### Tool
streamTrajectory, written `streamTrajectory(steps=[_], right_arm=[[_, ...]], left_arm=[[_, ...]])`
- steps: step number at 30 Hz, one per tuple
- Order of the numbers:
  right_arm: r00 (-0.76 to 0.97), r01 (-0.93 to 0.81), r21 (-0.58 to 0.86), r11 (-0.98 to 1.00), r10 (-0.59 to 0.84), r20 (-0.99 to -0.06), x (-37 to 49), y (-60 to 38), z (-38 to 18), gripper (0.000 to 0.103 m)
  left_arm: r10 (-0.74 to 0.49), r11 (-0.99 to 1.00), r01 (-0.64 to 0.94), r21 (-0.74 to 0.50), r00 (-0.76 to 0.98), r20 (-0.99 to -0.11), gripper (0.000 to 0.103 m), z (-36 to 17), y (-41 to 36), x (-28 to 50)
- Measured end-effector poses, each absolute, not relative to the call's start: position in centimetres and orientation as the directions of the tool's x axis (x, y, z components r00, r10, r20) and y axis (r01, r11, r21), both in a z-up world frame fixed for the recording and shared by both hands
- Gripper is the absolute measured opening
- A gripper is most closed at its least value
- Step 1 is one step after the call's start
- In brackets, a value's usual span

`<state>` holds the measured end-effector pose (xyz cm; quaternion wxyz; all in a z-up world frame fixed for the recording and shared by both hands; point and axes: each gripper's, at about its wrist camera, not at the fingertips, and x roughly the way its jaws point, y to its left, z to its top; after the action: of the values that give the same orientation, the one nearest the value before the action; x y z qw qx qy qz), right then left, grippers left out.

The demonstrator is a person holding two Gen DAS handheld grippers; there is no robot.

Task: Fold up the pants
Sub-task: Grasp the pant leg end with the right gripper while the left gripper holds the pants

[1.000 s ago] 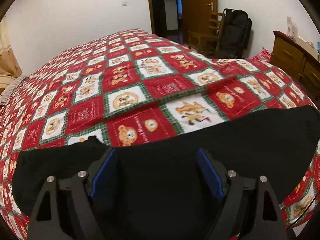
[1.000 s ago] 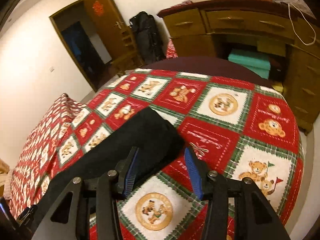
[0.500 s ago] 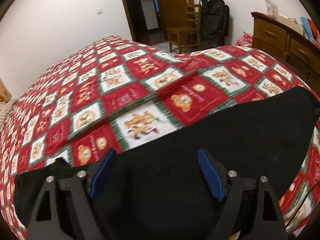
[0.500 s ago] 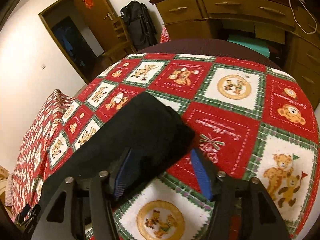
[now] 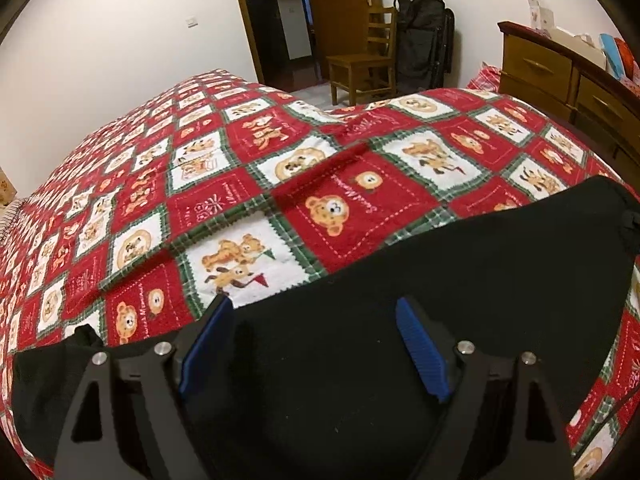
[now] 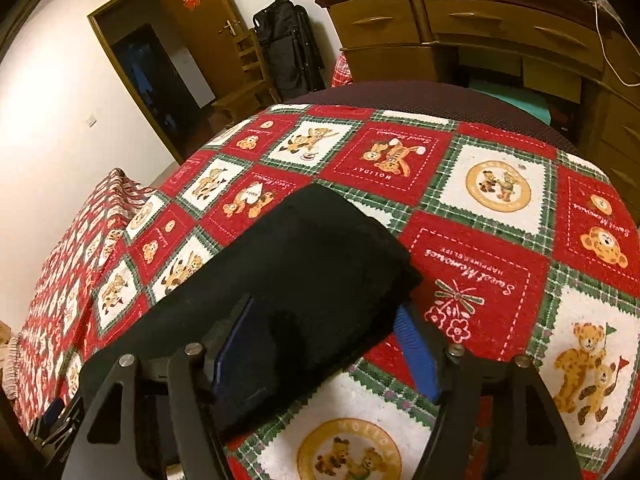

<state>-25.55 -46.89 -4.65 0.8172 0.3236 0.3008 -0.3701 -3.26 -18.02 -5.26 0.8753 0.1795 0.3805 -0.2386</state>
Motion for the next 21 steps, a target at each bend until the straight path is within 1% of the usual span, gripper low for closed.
streamTrajectory(steps=[6,14,17,21], right_arm=[[0.497,0.86,0.331,0.389,-0.485,-0.72,-28.9,-47.3,-4.5,0.07],[0.522,0.831,0.317,0.457,-0.442,-0.73,-27.0,-47.0,-4.7,0.07],[0.488,0.847,0.274,0.455,-0.462,-0.741,-25.6,-47.2,-4.7,0.07],[0.47,0.859,0.262,0.44,-0.474,-0.744,-24.6,-47.6,-4.7,0.07]], left_arm=[[-0.284,0.826,0.549,0.129,0.603,-0.746,0.09,-5.4,-17.8,-3.2],[-0.272,0.838,0.529,0.131,0.615,-0.74,0.093,-5.6,-17.8,-3.1],[-0.266,0.839,0.525,0.142,0.623,-0.735,0.094,-5.6,-17.8,-3.2],[-0.256,0.839,0.522,0.157,0.632,-0.732,0.095,-5.6,-18.0,-3.2]])
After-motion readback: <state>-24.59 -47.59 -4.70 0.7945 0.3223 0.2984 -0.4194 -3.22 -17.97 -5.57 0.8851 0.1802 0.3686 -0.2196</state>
